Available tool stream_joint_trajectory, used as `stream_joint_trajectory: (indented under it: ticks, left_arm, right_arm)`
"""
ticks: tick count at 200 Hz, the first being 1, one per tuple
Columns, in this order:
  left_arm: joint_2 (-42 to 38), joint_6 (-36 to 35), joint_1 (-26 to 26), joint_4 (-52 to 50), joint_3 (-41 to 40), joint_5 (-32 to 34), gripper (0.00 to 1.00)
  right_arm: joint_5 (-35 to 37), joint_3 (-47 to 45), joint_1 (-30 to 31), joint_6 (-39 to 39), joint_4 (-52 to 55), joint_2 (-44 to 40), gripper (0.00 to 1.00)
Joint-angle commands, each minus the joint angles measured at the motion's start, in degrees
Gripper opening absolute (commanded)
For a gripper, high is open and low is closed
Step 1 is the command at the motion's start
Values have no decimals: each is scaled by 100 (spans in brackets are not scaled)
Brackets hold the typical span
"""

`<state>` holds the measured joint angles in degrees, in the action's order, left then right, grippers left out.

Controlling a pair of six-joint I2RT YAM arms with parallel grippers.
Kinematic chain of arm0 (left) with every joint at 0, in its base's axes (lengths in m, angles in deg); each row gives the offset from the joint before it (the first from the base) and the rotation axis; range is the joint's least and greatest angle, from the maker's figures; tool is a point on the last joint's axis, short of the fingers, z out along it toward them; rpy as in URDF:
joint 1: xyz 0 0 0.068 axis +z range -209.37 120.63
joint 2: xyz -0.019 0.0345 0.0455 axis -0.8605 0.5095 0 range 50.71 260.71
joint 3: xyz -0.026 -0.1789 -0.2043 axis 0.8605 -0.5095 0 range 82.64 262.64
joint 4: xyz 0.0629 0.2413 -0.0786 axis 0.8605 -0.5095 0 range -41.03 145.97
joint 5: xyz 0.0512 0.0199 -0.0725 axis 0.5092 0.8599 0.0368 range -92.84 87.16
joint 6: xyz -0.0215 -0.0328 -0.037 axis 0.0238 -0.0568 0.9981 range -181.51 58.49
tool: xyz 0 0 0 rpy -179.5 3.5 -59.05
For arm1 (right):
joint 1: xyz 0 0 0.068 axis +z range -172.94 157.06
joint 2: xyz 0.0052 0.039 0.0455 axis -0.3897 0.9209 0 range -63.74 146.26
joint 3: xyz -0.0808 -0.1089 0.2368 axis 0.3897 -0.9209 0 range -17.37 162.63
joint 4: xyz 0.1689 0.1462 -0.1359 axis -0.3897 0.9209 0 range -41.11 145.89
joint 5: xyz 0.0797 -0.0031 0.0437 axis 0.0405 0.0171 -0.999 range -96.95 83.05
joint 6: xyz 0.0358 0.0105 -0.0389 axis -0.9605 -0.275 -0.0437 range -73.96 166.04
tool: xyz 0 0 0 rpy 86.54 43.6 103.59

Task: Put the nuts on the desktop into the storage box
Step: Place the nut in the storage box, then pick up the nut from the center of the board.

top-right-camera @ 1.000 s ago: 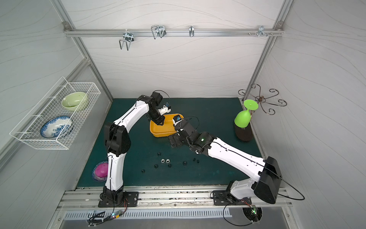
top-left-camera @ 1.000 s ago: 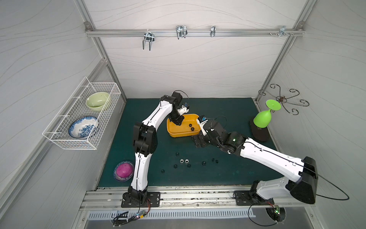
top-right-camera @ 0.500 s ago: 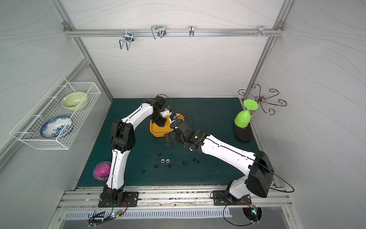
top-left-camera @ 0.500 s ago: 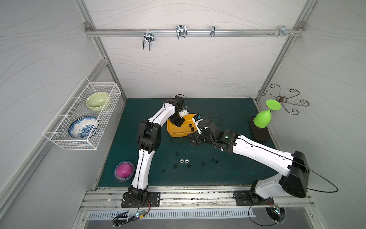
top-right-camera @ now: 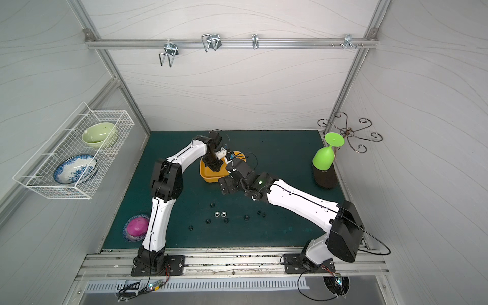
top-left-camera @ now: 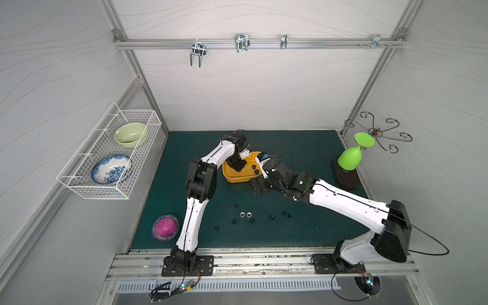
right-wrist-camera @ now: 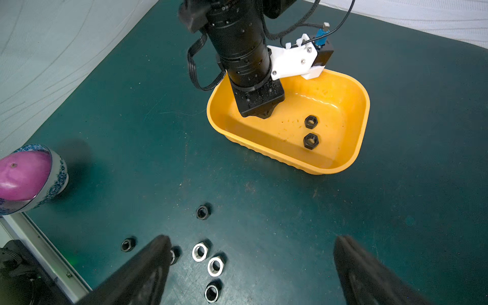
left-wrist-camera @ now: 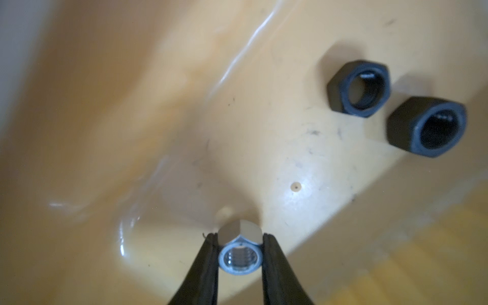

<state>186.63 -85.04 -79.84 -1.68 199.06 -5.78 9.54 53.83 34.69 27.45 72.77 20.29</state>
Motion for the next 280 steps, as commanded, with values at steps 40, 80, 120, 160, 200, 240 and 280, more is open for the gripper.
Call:
stream_joint_trajectory:
  ticks: [40, 80, 120, 160, 200, 240, 280]
  left_arm:
    - [166, -5, 21, 158, 13, 83, 28]
    - [177, -21, 24, 157, 38, 97, 36]
    - [88, -20, 25, 157, 56, 149, 59]
    - [-234, -33, 25, 94, 61, 103, 60]
    - [-832, 4, 25, 41, 62, -28, 60]
    - [-1447, 29, 17, -81, 65, -106, 61]
    - [-2120, 73, 25, -194, -30, -254, 61]
  right_arm:
    - [-14, -36, 56, -71, -69, -69, 99]
    - [-9, -68, 56, -81, -59, -86, 99]
    - [45, -72, 56, -79, -10, -135, 99]
    - [159, -94, 60, -72, 78, -220, 99]
    - [242, -80, 56, -32, 196, -318, 99]
    - [269, -71, 56, 40, 249, -366, 99]
    - [258, -7, 56, 101, 339, -365, 99]
